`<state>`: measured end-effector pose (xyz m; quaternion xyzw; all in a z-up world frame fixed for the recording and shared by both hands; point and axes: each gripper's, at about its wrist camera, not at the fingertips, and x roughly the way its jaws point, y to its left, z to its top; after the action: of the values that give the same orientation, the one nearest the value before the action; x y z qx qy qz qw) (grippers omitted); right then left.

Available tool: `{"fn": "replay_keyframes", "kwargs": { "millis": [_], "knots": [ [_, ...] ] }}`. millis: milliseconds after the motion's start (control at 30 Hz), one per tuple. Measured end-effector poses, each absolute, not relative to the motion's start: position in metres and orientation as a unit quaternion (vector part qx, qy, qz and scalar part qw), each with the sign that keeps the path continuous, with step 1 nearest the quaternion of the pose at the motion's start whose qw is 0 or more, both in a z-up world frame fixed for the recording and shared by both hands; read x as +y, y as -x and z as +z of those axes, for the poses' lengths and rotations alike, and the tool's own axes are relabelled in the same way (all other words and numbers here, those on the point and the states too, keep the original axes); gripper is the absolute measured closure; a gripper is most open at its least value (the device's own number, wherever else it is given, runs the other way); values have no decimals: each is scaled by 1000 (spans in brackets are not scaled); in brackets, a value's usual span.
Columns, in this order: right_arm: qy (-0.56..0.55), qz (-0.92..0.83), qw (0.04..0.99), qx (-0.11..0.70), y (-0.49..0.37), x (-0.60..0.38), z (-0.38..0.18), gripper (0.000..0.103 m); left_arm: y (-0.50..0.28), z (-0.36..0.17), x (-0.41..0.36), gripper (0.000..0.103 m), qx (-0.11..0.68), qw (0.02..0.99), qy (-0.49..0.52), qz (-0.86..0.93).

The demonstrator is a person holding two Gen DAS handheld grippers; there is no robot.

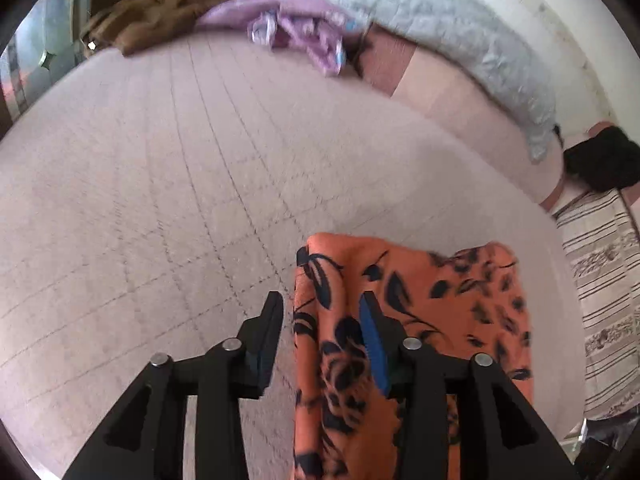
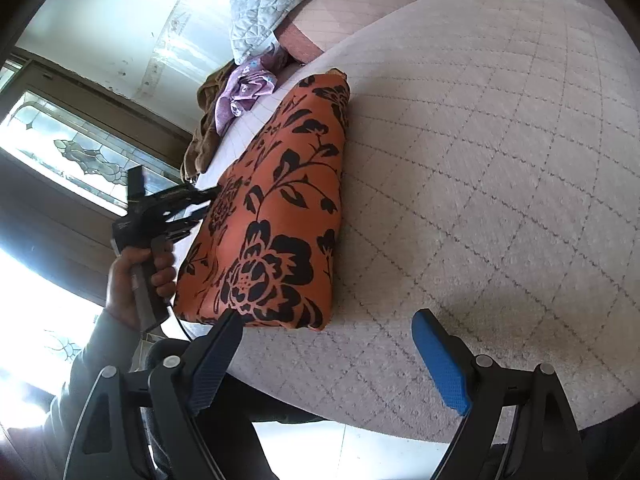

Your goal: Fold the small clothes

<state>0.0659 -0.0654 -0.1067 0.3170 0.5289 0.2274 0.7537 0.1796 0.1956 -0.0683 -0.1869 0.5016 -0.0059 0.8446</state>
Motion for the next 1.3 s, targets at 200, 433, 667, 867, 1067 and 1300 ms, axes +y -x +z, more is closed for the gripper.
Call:
{"fn": "replay_keyframes", "kwargs": {
  "millis": [200, 433, 667, 867, 1067, 1300],
  "knots": [
    [-311, 237, 759, 520, -69, -57, -94, 14, -128, -48, 181, 42, 462, 865, 190, -42],
    [-304, 243, 765, 514, -80, -50, -82, 14, -117, -81, 171, 67, 500, 846, 183, -25],
    [-355, 230, 749, 510, -135, -68, -84, 14, -83, -45, 156, 44, 460, 869, 175, -54],
    [-389, 267, 674, 569, -179, -34, -126, 14, -89, -83, 126, 42, 473, 878, 65, -17],
    [-287, 258, 720, 578, -171, 1, -98, 52, -99, -88, 136, 41, 480, 871, 105, -27],
    [-276, 228, 720, 595, -161, 1, -122, 36, -103, -92, 129, 40, 476, 874, 97, -27]
  ]
}}
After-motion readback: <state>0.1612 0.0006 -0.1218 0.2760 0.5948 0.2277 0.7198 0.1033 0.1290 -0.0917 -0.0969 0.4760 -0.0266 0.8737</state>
